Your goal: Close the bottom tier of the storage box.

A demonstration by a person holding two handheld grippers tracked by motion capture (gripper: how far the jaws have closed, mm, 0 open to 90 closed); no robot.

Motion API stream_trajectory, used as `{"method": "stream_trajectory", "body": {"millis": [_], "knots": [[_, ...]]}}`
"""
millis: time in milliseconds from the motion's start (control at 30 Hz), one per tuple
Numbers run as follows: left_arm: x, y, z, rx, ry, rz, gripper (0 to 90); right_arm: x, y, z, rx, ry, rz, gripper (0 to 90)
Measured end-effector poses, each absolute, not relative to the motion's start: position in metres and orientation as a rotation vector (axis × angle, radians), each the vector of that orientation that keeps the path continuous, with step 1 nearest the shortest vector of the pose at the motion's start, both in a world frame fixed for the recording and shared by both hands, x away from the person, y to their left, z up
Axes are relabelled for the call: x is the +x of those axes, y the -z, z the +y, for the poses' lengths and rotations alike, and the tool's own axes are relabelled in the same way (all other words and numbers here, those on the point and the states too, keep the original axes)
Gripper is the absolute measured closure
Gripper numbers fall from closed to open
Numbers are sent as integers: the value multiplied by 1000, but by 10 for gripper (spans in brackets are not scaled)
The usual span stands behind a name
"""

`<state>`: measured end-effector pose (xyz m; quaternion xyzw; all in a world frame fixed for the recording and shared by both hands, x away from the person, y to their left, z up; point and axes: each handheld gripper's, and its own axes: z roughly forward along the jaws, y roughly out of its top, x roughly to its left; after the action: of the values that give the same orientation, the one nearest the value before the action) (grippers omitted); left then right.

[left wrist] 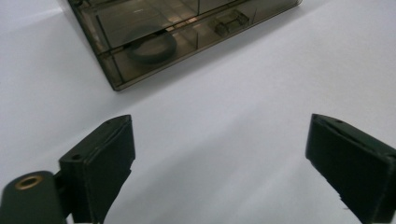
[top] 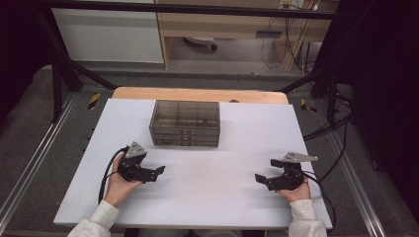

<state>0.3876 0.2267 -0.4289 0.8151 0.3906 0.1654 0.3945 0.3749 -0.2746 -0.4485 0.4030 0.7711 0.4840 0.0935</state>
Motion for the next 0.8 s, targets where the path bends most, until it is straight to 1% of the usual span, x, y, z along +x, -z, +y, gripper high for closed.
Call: {"method": "stream_trajectory", "body": {"millis": [133,800], "knots": [[383,428,234,2070,-420,995,55,375,448,-275,1195,-1436,2288,2],[369,441,274,2065,-430,1035,62,375,449,-275,1195,-1434,2290,2]]}}
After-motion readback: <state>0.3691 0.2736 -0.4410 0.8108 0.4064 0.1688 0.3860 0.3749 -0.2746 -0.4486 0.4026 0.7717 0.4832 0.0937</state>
